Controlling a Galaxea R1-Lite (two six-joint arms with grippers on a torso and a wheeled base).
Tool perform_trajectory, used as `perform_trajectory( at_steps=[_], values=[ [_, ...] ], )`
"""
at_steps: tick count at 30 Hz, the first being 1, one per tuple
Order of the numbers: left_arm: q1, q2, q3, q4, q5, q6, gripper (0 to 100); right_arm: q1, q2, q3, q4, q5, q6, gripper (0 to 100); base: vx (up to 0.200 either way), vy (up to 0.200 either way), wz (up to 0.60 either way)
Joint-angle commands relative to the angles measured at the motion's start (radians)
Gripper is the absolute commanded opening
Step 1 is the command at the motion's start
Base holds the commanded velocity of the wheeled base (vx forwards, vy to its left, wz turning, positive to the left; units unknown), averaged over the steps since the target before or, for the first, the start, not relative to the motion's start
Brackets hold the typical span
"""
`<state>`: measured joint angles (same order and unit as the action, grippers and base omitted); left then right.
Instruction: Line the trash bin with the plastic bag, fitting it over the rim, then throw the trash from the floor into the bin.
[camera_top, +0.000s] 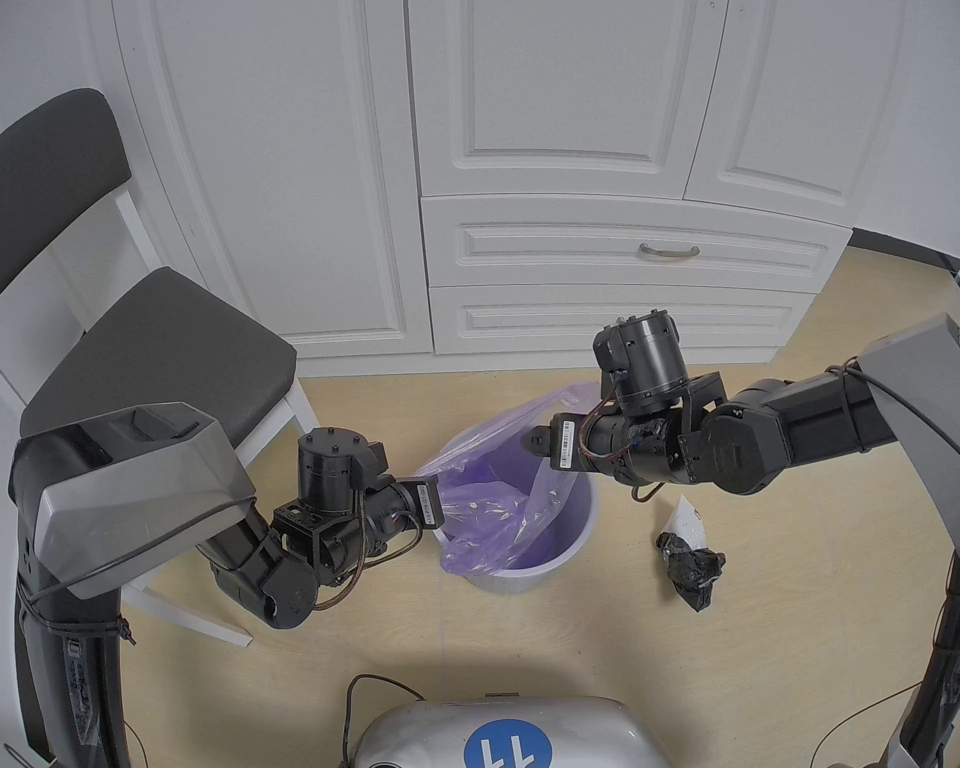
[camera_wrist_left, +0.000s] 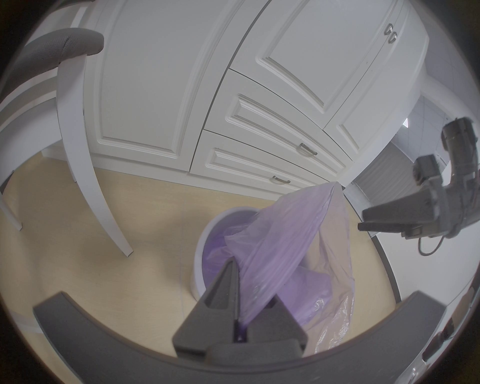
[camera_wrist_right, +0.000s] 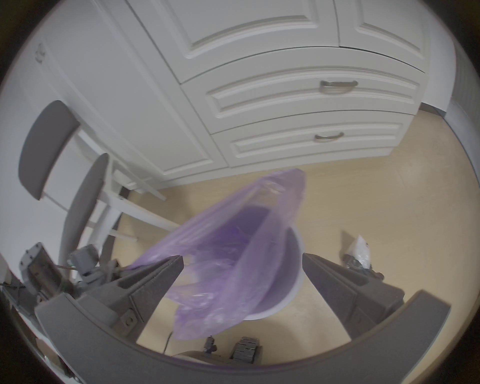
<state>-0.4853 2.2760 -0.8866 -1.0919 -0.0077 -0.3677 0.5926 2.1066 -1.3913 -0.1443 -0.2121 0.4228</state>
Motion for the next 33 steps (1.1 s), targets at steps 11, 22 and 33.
perform_trajectory(
  at_steps=[11, 22, 33],
  values=[
    [0.004, -0.004, 0.000, -0.003, 0.000, -0.002, 0, -0.023, 0.185, -0.063, -0.003, -0.027, 0.033, 0, 0.000, 0.000, 0.00],
    [0.031, 0.000, 0.009, -0.011, 0.000, 0.012, 0, -0.112, 0.056, 0.006, 0.008, -0.015, 0.030, 0, 0.000, 0.000, 0.00],
    [0.160, -0.023, 0.084, -0.057, -0.121, 0.131, 0, -0.204, -0.031, 0.232, -0.067, 0.056, 0.005, 0, 0.000, 0.000, 0.00]
  ],
)
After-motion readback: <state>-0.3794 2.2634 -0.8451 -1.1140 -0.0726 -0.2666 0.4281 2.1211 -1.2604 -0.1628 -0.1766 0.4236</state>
